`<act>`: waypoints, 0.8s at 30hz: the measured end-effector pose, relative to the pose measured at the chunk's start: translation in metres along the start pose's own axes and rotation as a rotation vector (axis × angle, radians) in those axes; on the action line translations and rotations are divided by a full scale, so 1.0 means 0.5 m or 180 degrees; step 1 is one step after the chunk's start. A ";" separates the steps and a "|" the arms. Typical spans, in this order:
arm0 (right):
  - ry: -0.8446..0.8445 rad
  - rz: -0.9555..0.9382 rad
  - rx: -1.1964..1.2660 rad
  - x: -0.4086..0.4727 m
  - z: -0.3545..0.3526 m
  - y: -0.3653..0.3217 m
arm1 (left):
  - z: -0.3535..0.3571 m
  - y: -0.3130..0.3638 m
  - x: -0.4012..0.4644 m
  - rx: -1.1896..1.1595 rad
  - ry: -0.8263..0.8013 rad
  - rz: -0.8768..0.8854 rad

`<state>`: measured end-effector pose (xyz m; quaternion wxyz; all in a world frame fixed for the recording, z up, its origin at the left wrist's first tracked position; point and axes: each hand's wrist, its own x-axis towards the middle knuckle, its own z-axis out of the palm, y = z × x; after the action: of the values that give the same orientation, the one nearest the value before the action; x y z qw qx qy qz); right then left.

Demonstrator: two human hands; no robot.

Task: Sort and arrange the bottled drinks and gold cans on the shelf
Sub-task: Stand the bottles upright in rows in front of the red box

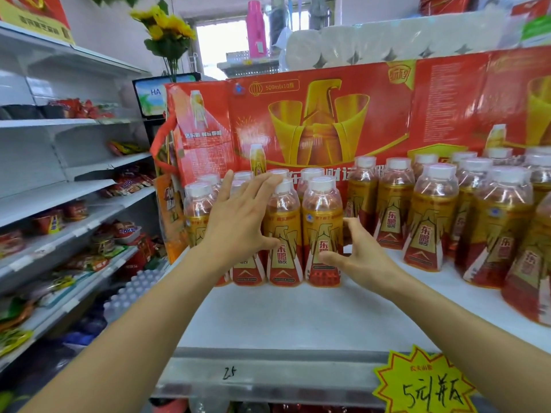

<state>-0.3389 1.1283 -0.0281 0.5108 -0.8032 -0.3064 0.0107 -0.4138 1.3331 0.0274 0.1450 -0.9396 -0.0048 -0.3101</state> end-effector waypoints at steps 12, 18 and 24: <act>-0.0076 0.0026 -0.0116 0.011 0.000 -0.003 | 0.005 -0.003 -0.001 -0.0164 0.0105 -0.0015; -0.0056 0.0052 -0.0075 0.007 0.006 -0.008 | 0.005 0.005 -0.001 -0.0168 0.0057 -0.0085; -0.0304 0.0012 -0.0474 -0.005 -0.037 -0.021 | -0.009 0.010 -0.002 -0.0325 -0.0085 -0.0161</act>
<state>-0.3398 1.1150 -0.0113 0.4344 -0.8381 -0.3289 0.0271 -0.4166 1.3271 0.0291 0.0890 -0.9494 -0.0147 -0.3009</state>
